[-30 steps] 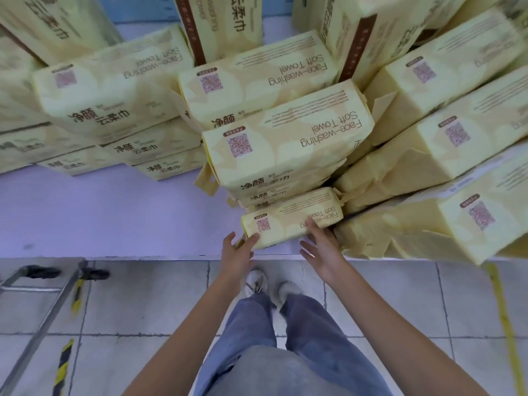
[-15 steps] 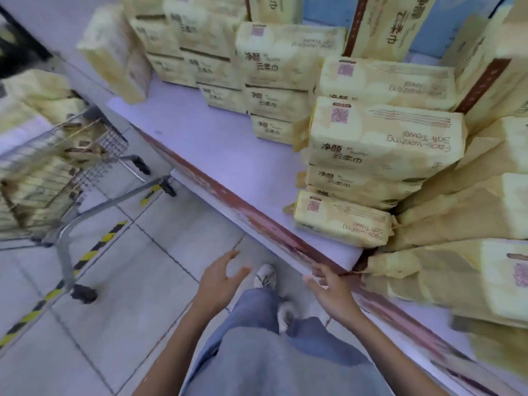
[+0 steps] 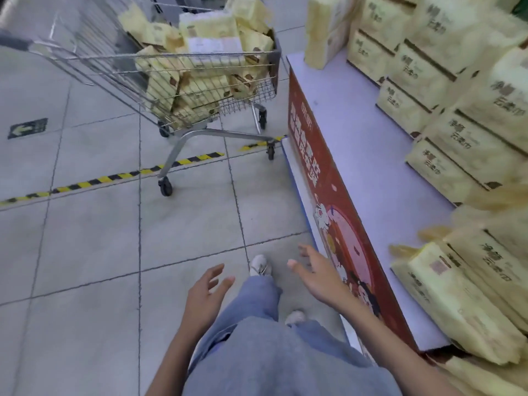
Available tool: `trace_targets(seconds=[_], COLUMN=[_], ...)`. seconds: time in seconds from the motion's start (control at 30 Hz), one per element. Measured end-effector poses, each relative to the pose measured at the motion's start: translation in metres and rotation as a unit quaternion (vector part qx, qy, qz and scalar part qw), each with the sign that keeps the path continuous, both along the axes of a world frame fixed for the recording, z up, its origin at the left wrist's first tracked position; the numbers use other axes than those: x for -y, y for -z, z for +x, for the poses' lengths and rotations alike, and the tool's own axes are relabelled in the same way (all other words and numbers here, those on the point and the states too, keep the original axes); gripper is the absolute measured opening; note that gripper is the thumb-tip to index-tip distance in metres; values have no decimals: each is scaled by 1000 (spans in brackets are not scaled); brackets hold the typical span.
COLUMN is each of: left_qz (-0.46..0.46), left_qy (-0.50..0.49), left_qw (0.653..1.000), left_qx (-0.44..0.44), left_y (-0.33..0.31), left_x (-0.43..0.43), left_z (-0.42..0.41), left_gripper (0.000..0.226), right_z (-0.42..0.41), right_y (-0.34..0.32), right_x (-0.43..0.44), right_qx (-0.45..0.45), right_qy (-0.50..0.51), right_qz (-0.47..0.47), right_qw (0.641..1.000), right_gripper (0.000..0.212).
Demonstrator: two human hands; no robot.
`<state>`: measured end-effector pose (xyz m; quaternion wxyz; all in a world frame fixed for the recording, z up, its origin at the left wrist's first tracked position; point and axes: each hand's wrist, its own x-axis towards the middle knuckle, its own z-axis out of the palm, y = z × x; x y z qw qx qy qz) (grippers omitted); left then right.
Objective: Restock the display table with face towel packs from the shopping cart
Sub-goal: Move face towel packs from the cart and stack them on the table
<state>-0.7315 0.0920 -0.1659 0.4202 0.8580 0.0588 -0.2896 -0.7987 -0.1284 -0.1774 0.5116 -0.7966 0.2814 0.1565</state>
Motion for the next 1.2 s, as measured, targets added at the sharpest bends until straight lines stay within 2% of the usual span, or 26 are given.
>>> trace_targets(seconds=[0.23,0.5,0.73,0.93,1.2], left_qz=[-18,-36,-50,-69,-82], left_qy=[-59,12,46,-4,-109], left_qw=[998,999,998,998,991], left_qx=[-5,-4,9,8,3], left_y=[11,10,9,9,5], left_x=[-4,34,102,163,198], left_z=[79,213,332,422,492], left_gripper=[35,38,39,39,28], right_z=[101,188,261,378,531], right_y=[3,8,20,15,-7], right_x=[4,28,80,151,212], right_qx=[6,-12,-49,-34,-5], right_qy=[-41,-8,25,10,-92], right_qz=[-2,16,10,-3,-31], right_qw=[999,1000,998,999,995], right_gripper=[49,48,46,51,53])
